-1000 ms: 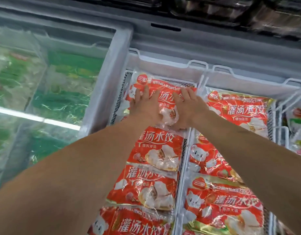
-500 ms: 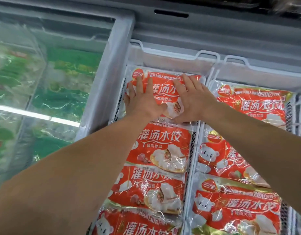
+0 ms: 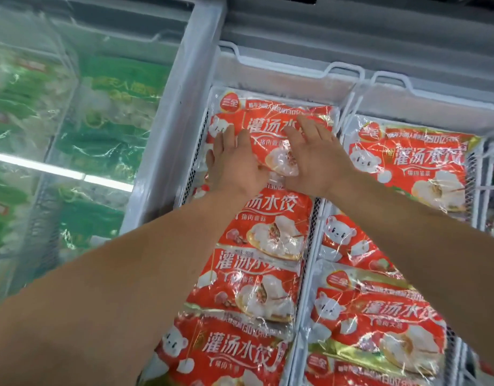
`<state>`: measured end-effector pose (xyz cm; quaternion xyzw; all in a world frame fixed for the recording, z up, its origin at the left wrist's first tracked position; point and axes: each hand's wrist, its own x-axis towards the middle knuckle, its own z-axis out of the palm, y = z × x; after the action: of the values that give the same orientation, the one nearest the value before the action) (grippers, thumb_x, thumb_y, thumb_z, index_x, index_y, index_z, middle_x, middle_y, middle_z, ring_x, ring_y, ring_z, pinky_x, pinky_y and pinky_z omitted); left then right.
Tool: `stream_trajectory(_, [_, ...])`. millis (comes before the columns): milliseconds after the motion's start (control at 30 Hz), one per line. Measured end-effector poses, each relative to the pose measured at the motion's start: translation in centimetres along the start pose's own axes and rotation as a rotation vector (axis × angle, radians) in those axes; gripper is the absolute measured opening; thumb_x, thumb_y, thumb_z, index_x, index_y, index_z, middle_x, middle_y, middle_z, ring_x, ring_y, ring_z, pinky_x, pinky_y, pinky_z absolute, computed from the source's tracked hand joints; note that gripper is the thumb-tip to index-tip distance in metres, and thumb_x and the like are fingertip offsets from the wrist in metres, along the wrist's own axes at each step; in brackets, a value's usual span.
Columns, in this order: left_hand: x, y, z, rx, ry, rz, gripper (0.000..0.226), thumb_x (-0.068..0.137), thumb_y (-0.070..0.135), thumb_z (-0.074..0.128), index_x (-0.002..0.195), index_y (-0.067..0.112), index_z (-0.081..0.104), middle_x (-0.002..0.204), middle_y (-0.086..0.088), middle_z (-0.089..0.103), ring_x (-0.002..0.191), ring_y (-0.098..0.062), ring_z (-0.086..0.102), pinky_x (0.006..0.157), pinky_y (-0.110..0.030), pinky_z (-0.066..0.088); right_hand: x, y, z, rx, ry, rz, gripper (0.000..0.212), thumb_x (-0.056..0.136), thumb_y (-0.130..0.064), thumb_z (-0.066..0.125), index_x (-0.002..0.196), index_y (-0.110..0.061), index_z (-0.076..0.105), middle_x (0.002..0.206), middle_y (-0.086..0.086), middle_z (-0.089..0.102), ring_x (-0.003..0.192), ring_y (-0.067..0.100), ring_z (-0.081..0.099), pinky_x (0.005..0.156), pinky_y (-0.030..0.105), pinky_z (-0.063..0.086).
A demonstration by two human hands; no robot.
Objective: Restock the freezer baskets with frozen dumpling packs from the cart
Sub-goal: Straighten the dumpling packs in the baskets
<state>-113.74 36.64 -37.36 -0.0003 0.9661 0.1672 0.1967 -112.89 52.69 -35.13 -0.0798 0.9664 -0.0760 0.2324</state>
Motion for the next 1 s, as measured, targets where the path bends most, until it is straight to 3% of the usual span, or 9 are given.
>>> stream_trajectory(67, [-3.6,-1.0,0.5,-0.009,0.083,0.013,0.067,0.087,0.033,0.065,0.145,0.013,0.037,0.156,-0.011,0.030,0.145,-0.034,0.026,0.121,-0.051,0.023,-2.9,-1.5,0.9,0.101,0.145,-0.050,0.070,0.086,-0.037,0.069,0.144,-0.009,0.041,0.152,0.015,0.034,0.137,0.037,0.036,0.110,0.047,0.038])
stream_trajectory(133, [-6.8,-2.5,1.3,-0.001,0.070,0.001,0.064,0.086,0.035,0.067,0.139,0.010,0.043,0.149,-0.012,0.038,0.141,-0.035,0.032,0.120,-0.050,0.026,-5.8,-3.0,2.4,0.199,0.090,-0.092,0.061,0.088,-0.038,0.065,0.138,-0.007,0.047,0.137,0.013,0.047,0.123,0.032,0.049,0.097,0.042,0.048])
stream_trajectory(200, [-9.3,-4.1,2.4,0.032,-0.078,-0.022,0.087,0.085,0.049,0.067,0.153,0.012,0.027,0.160,-0.014,0.023,0.148,-0.040,0.018,0.123,-0.052,0.014,-7.9,-4.1,4.6,0.216,-0.107,-0.124,0.084,0.086,-0.055,0.063,0.149,-0.009,0.033,0.149,0.013,0.038,0.135,0.033,0.041,0.106,0.043,0.044])
stream_trajectory(267, [-10.7,-5.4,3.5,0.083,-0.229,-0.029,0.105,0.086,0.062,0.060,0.160,0.019,-0.001,0.167,-0.010,-0.005,0.153,-0.040,-0.005,0.123,-0.052,0.002,-9.3,-3.8,6.7,0.097,-0.283,-0.113,0.104,0.086,-0.054,0.066,0.158,-0.012,0.003,0.165,0.010,0.004,0.152,0.030,0.009,0.122,0.043,0.023])
stream_trajectory(333, [-11.5,-5.8,4.1,0.119,-0.258,-0.012,0.104,0.090,0.062,0.055,0.159,0.021,-0.011,0.166,-0.009,-0.018,0.152,-0.038,-0.016,0.123,-0.051,-0.002,-10.2,-3.4,8.2,0.012,-0.278,-0.081,0.108,0.089,-0.046,0.067,0.157,-0.018,-0.012,0.166,0.005,-0.016,0.153,0.025,-0.010,0.124,0.040,0.008])
stream_trajectory(433, [-12.6,-5.6,4.7,0.162,-0.217,0.009,0.099,0.094,0.060,0.051,0.158,0.021,-0.015,0.165,-0.009,-0.022,0.150,-0.038,-0.020,0.122,-0.050,-0.004,-11.2,-3.8,9.4,-0.011,-0.238,-0.039,0.102,0.094,-0.042,0.060,0.155,-0.020,-0.019,0.164,0.005,-0.024,0.152,0.026,-0.017,0.123,0.038,0.000])
stream_trajectory(867, [-10.4,-6.5,5.1,0.169,-0.238,0.029,0.101,0.090,0.063,0.056,0.159,0.025,-0.009,0.167,-0.008,-0.015,0.153,-0.035,-0.015,0.122,-0.051,-0.005,-9.4,-3.6,9.3,-0.073,-0.220,-0.019,0.108,0.090,-0.042,0.066,0.157,-0.021,-0.016,0.165,0.006,-0.019,0.153,0.026,-0.013,0.123,0.041,0.000])
stream_trajectory(933, [-11.3,-6.7,4.6,0.143,-0.168,0.022,0.094,0.092,0.061,0.055,0.160,0.022,0.003,0.168,-0.009,-0.005,0.154,-0.035,-0.007,0.122,-0.052,-0.001,-10.2,-3.8,9.2,-0.027,-0.170,-0.013,0.101,0.090,-0.040,0.066,0.159,-0.019,-0.005,0.166,0.009,-0.009,0.153,0.030,-0.004,0.123,0.042,0.004])
stream_trajectory(1000, [-13.6,-7.1,4.3,0.085,-0.027,0.023,0.078,0.094,0.053,0.055,0.156,0.018,0.023,0.165,-0.012,0.016,0.152,-0.037,0.011,0.123,-0.053,0.010,-12.2,-4.6,9.4,0.070,-0.053,-0.046,0.085,0.088,-0.029,0.069,0.156,-0.012,0.022,0.163,0.014,0.017,0.148,0.038,0.020,0.119,0.046,0.023])
